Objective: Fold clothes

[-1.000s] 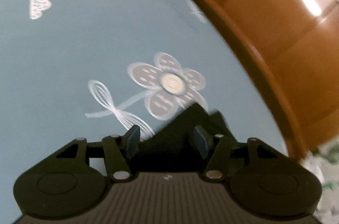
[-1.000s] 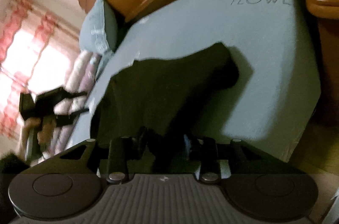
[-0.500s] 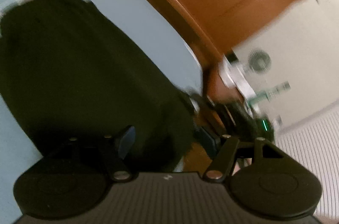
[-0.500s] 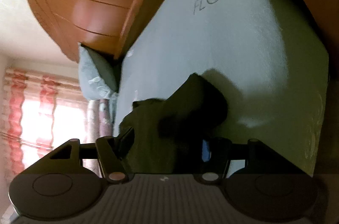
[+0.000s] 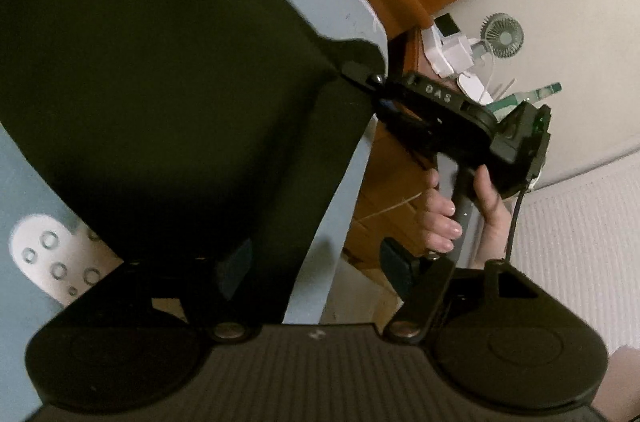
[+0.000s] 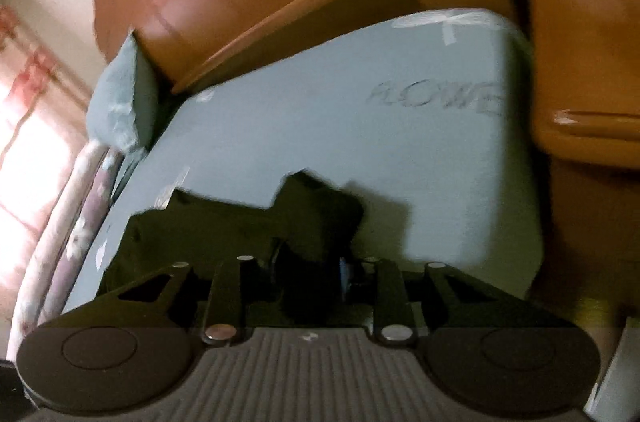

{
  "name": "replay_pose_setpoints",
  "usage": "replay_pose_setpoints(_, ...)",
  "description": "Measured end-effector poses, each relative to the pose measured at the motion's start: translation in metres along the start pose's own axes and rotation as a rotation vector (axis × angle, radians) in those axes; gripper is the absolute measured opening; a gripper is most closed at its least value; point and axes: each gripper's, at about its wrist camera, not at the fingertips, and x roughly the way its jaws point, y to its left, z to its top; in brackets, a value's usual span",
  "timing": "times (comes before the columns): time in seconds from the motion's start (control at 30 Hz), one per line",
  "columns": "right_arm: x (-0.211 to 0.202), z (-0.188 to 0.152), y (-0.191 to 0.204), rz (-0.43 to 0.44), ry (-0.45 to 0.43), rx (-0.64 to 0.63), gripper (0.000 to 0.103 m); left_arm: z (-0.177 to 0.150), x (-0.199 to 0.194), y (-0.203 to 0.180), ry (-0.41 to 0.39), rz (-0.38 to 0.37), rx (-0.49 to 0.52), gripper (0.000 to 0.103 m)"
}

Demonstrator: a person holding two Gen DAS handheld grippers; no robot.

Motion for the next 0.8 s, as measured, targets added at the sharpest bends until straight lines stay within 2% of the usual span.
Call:
replay_pose_setpoints(0.03, -0.009, 0.001, -0.004, -0.016, -0.027, 0.010, 0.048, 0.002, -0.005, -0.004, -0.028, 0.009, 0.029, 0.071)
replay_pose_setpoints(0.1, -0.026, 0.002, -0.004, -0.019, -0.093, 0.002, 0.048, 0.009, -0.014, -0.006, -0.097, 0.061, 0.056, 0.073)
replay_pose_setpoints(0.2, -0.039, 0.005, 0.000, 0.056, -0.152, -0.026, 0.045, 0.019, -0.015, 0.008, -0.152, 0.128, 0.021, 0.073)
replay_pose_setpoints(0.27, -0.028, 0.007, 0.004, 0.158, -0.117, -0.029, 0.039, 0.022, -0.010, 0.021, -0.149, 0.113, -0.035, 0.074)
replay_pose_setpoints(0.3, -0.020, 0.007, 0.005, 0.213, -0.081, -0.029, 0.039, 0.023, -0.008, 0.026, -0.153, 0.099, -0.055, 0.075)
replay_pose_setpoints(0.33, -0.012, 0.006, 0.004, 0.227, -0.059, -0.025, 0.037, 0.022, -0.009, 0.030, -0.158, 0.086, -0.069, 0.075)
replay_pose_setpoints(0.4, 0.006, 0.005, -0.002, 0.200, -0.033, -0.012, 0.037, 0.022, -0.011, 0.036, -0.169, 0.062, -0.098, 0.076)
replay_pose_setpoints(0.43, 0.012, 0.005, -0.008, 0.181, -0.025, 0.012, 0.025, 0.021, -0.012, 0.039, -0.174, 0.050, -0.112, 0.076)
replay_pose_setpoints(0.47, 0.017, 0.006, -0.017, 0.159, -0.022, 0.048, 0.006, 0.021, -0.014, 0.041, -0.178, 0.055, -0.119, 0.077)
replay_pose_setpoints(0.5, 0.016, 0.008, -0.024, 0.154, -0.027, 0.076, 0.006, 0.021, -0.015, 0.042, -0.181, 0.070, -0.126, 0.077)
replay_pose_setpoints(0.57, 0.001, 0.010, -0.030, 0.169, -0.068, 0.098, 0.014, 0.022, -0.018, 0.041, -0.187, 0.082, -0.131, 0.076)
replay_pose_setpoints(0.67, -0.014, 0.017, -0.021, 0.155, -0.128, 0.051, 0.019, 0.027, -0.021, 0.032, -0.214, 0.094, -0.098, 0.076)
replay_pose_setpoints(0.8, -0.009, 0.020, -0.008, 0.228, -0.113, 0.017, 0.019, 0.033, -0.023, 0.027, -0.245, 0.028, -0.082, 0.077)
